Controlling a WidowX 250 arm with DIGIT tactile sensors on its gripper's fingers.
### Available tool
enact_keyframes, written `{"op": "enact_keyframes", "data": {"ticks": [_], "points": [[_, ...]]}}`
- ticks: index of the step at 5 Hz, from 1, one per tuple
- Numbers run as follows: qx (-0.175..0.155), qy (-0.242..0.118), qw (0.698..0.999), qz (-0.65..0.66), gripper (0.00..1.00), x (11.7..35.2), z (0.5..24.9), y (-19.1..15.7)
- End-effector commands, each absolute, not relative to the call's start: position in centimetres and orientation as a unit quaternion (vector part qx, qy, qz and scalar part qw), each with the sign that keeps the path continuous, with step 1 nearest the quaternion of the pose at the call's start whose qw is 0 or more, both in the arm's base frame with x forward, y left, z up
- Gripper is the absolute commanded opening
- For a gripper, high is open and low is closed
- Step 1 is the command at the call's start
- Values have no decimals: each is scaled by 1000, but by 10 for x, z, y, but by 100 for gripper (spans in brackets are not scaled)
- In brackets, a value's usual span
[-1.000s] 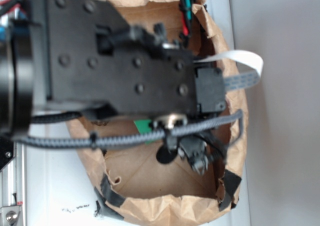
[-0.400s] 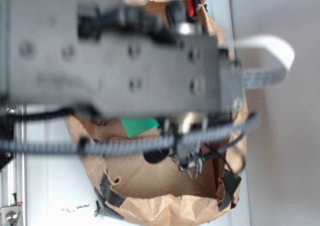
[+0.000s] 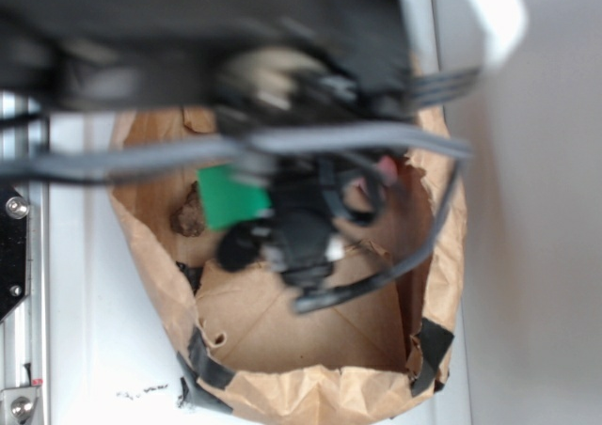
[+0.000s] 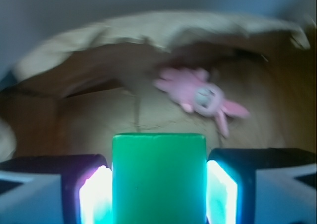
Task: Grab the green block.
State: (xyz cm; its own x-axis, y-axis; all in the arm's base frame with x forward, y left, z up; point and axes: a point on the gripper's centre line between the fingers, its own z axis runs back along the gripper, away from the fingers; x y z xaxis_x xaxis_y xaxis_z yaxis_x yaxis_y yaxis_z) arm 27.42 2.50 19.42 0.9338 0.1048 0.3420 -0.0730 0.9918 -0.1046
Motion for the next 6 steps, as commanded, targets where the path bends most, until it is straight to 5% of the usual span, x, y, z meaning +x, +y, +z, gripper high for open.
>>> {"op": "enact_keyframes", "data": {"ticks": [1, 4, 6], "points": [[-15, -206, 979, 1, 0, 272, 210, 28], [36, -172, 983, 57, 0, 280, 203, 22], [38, -167, 984, 54, 0, 282, 199, 16]]}}
